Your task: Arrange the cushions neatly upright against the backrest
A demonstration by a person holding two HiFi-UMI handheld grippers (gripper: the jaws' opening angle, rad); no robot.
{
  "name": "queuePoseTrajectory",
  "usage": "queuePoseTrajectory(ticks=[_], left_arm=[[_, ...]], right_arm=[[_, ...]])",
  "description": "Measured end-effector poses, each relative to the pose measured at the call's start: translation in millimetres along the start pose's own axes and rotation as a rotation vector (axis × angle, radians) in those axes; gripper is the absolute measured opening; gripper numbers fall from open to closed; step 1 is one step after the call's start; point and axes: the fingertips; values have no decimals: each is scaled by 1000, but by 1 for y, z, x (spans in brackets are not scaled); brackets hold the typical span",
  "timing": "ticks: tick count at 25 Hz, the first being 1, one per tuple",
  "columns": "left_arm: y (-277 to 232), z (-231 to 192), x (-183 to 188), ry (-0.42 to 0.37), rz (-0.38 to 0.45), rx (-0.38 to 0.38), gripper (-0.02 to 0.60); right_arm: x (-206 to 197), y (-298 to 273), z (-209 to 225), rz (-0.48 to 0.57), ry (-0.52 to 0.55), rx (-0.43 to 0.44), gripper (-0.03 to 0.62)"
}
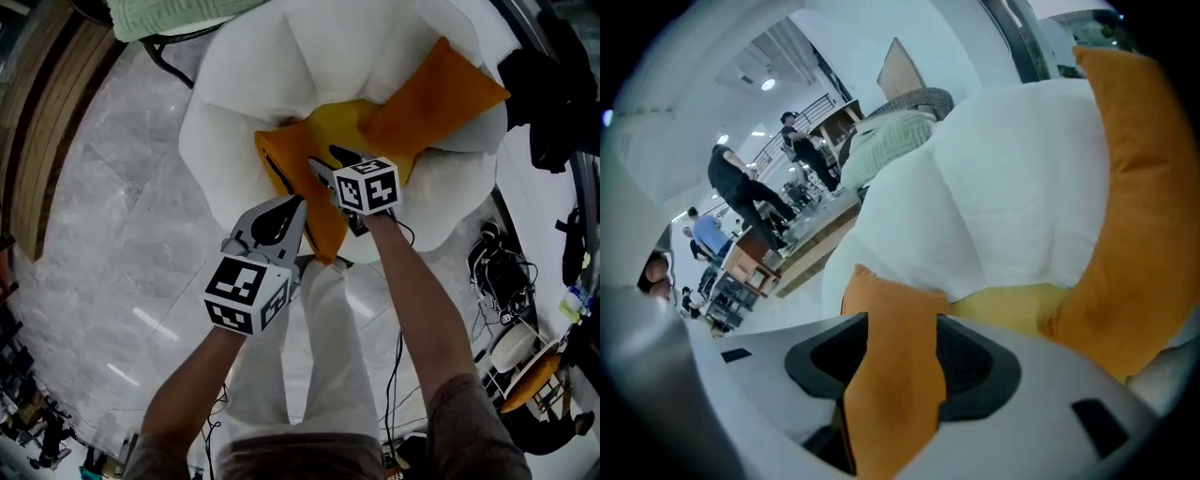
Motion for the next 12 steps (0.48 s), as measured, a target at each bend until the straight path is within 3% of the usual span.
queuePoseTrajectory(ticks=[5,12], left_arm=[[-2,-12,-18,44,-6,-3,5],[-1,-19,-35,69,-13,-25,5]], right_arm=[[-36,-29,-15,-105,-13,61,227],[-50,-58,-23,-109,-41,45,227]])
Point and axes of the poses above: the fingertips, and each gripper's own axes: y backward along the fingers, z to its right, x out of its top
